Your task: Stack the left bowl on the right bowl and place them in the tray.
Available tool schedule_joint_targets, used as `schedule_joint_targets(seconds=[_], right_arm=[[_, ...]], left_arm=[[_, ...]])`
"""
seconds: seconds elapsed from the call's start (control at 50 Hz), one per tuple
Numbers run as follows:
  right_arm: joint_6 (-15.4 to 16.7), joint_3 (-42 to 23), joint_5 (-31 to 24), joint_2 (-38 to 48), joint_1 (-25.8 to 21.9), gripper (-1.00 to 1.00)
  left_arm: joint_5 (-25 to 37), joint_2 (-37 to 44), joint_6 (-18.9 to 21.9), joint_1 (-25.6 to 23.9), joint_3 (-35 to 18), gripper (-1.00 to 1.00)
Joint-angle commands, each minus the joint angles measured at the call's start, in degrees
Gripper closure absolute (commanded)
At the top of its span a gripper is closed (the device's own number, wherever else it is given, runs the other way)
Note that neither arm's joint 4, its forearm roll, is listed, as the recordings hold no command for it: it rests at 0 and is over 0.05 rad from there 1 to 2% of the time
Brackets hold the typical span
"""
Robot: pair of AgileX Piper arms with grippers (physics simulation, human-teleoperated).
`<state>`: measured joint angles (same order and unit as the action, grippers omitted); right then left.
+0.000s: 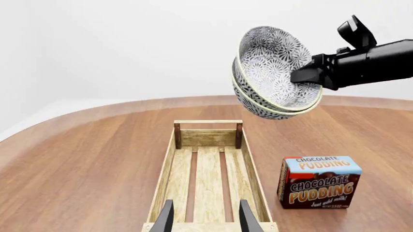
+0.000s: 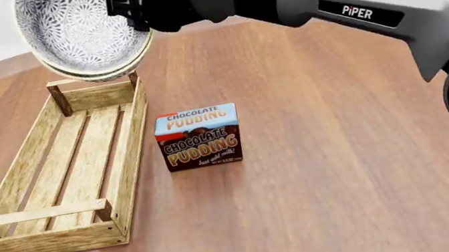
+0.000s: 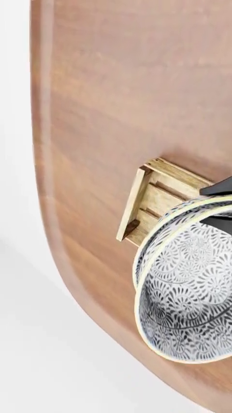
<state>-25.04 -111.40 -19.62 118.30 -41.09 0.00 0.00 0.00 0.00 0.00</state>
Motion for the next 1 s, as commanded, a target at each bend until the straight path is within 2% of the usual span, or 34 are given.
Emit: schedule_joint_targets(seconds=[0.02, 0.72, 1.0], right_arm=[[-1.4, -3.9, 1.1, 3.7, -2.7, 1.0], [-2.5, -23.3, -5.3, 20.7, -5.0, 1.0], [-3.1, -21.6, -3.3, 21.5, -5.6, 1.0]], left_arm=[[0.0, 0.0, 0.0, 0.0, 0.0, -1.0], [0.0, 0.0, 0.0, 0.0, 0.0, -1.0], [0.0, 0.0, 0.0, 0.0, 0.0, -1.0]])
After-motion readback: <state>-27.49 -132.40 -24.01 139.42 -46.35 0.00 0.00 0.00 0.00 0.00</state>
